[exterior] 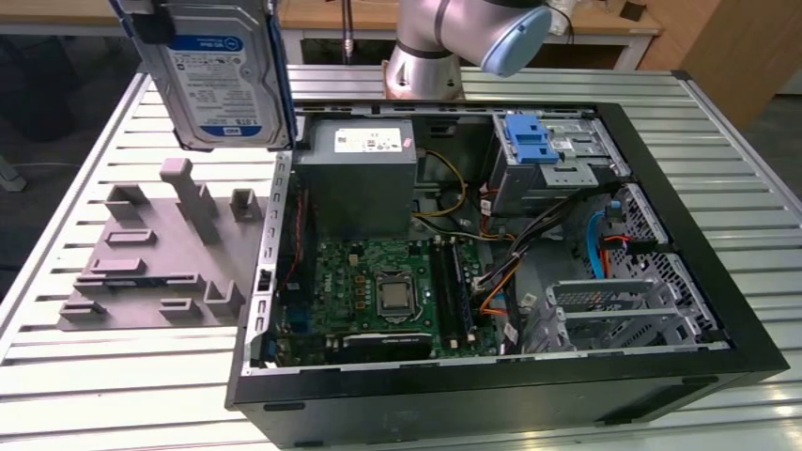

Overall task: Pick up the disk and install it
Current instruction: 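Pick up the disk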

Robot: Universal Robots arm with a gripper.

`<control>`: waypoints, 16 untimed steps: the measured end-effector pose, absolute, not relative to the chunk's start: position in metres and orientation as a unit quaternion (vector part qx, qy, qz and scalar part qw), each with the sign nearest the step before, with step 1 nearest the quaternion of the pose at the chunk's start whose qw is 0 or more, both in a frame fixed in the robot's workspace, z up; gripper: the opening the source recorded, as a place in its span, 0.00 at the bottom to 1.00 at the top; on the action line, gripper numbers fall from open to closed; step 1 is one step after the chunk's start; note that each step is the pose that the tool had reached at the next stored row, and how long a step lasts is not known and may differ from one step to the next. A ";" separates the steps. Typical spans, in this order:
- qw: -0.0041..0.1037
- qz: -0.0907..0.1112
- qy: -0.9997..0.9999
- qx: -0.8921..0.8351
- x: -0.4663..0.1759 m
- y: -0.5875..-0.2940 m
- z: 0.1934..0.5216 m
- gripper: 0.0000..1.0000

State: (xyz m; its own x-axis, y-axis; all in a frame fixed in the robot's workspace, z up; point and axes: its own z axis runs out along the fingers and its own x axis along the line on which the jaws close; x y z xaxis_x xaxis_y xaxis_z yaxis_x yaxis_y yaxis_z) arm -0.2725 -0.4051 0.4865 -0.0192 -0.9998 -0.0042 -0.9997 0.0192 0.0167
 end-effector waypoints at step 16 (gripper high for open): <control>0.005 -0.008 -0.714 0.700 -0.240 -0.409 0.486 0.36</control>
